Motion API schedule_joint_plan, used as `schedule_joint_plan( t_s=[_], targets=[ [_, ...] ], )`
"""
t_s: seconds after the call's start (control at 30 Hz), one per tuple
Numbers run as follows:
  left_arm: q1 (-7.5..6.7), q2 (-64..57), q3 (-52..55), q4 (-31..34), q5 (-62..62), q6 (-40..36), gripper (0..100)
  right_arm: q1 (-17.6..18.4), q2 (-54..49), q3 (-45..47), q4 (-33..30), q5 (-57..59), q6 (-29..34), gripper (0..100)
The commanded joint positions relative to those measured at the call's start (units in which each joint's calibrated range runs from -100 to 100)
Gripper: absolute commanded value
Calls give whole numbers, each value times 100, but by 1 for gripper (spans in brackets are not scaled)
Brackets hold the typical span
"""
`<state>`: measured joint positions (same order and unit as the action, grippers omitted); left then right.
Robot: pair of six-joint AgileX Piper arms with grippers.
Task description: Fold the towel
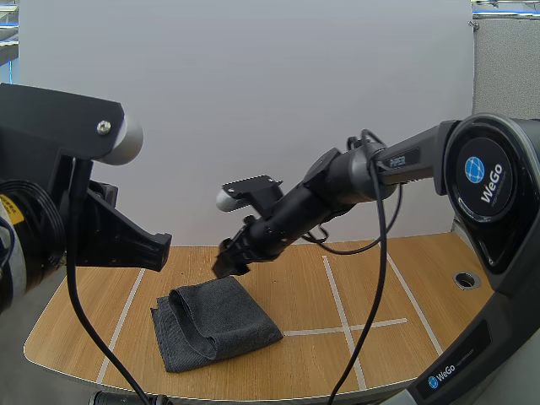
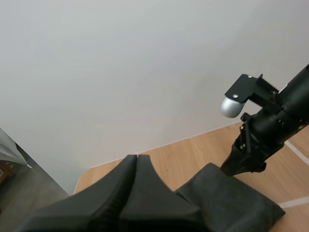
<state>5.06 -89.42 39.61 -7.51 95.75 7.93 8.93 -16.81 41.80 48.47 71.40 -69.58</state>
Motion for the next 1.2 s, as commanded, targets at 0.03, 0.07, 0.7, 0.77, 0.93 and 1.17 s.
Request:
schedule_joint_plan(
  t_s=[0.03, 0.07, 0.7, 0.77, 0.93, 1.17],
  targets=[
    [8, -31, -36, -51, 393, 447, 0, -541, -102, 0, -356, 1082, 35, 84],
    [8, -31, -36, -59, 425, 510, 0, -644, -102, 0, -356, 1356, 35, 75],
    [8, -31, 1306, -787, 425, 1106, 0, -1103, -946, 0, -773, 2687, 95, 0],
    [8, -31, 1306, -804, 405, 1106, 0, -1103, -1150, 0, -830, 2693, 202, 0],
    [8, -31, 1292, -789, -294, 1114, 0, -1103, -1610, 0, -1041, 2693, 267, 0],
    [8, -31, 1292, -789, -641, 1114, 0, -1103, -2043, 0, -1120, 2693, 351, 0]
  ],
)
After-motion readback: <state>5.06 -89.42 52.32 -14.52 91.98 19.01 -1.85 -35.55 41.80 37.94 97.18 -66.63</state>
